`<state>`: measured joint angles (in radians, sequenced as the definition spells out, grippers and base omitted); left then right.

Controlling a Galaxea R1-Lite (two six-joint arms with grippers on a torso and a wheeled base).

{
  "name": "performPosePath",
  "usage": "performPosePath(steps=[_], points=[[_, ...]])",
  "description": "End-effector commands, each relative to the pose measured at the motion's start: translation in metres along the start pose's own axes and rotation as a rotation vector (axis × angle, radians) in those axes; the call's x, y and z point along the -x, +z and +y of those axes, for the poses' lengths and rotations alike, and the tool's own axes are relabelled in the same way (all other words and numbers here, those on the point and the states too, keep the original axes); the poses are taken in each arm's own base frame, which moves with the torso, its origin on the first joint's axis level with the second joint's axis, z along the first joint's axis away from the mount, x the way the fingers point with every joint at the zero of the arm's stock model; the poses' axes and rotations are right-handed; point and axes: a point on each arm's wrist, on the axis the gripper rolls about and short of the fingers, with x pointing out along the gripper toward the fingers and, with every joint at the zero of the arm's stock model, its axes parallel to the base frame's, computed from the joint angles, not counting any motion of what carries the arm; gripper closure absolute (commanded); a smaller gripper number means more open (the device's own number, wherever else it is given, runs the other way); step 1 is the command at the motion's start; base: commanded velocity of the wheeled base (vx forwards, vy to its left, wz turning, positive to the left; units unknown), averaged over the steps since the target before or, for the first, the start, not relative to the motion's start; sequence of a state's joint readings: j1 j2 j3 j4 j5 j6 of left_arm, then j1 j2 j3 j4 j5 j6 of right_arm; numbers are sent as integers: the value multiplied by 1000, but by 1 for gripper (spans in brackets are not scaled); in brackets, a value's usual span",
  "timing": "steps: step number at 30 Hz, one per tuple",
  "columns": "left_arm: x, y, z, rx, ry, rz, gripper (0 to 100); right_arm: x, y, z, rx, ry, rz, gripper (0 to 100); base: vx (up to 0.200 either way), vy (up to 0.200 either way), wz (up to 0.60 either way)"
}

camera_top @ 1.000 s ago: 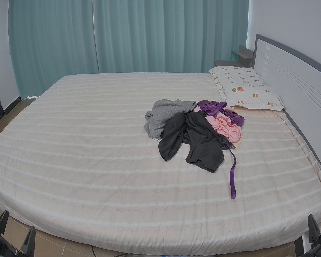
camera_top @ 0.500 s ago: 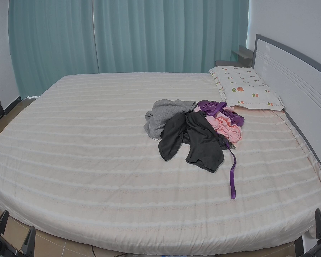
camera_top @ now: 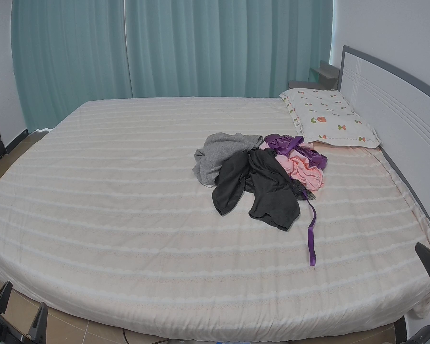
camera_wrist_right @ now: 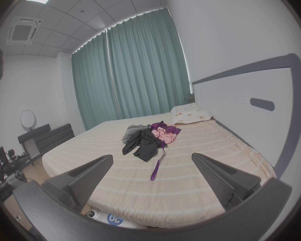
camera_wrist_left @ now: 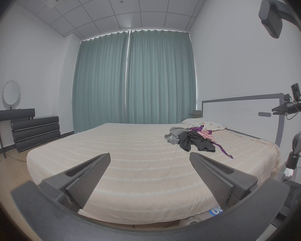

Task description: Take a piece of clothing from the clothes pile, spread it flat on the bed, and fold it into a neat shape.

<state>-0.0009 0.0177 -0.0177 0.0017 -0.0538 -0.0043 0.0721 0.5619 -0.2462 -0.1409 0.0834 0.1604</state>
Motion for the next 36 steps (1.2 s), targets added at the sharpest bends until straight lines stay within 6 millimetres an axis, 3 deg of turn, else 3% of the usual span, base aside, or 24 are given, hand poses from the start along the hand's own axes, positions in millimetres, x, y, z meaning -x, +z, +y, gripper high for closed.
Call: performPosePath(steps=[1, 4, 5, 7, 8, 11, 12, 13, 14, 21, 23, 24, 27, 36], points=[[0, -5, 0, 0, -1, 0, 0, -116, 12, 7, -78, 52, 292, 0, 0, 0, 0], [0, -5, 0, 0, 1, 0, 0, -133, 12, 6, -82, 44, 312, 0, 0, 0, 0], [0, -5, 0, 0, -1, 0, 0, -155, 10, 5, -86, 34, 348, 0, 0, 0, 0], [0, -5, 0, 0, 1, 0, 0, -165, 9, 5, -87, 31, 366, 0, 0, 0, 0], [0, -5, 0, 0, -1, 0, 0, -185, 6, 5, -91, 21, 399, 0, 0, 0, 0], [0, -5, 0, 0, -1, 0, 0, -212, 2, 5, -115, 9, 427, 0, 0, 0, 0], [0, -5, 0, 0, -1, 0, 0, -233, -2, 4, -140, -4, 440, 0, 0, 0, 0], [0, -5, 0, 0, 1, 0, 0, -235, -3, 4, -143, -6, 444, 0, 0, 0, 0], [0, -5, 0, 0, -1, 0, 0, -261, -11, 3, -174, -19, 454, 0, 0, 0, 0], [0, -5, 0, 0, -1, 0, 0, -340, -43, -3, -282, -97, 472, 0, 0, 0, 0], [0, -5, 0, 0, -1, 0, 0, -340, -43, -3, -282, -97, 472, 0, 0, 0, 0], [0, -5, 0, 0, -1, 0, 0, -364, -53, 1, -340, -107, 477, 0, 0, 0, 0], [0, -5, 0, 0, 1, 0, 0, -386, -65, 7, -380, -102, 478, 0, 0, 0, 0], [0, -5, 0, 0, 1, 0, 0, -430, -103, 23, -417, -85, 509, 0, 0, 0, 0]])
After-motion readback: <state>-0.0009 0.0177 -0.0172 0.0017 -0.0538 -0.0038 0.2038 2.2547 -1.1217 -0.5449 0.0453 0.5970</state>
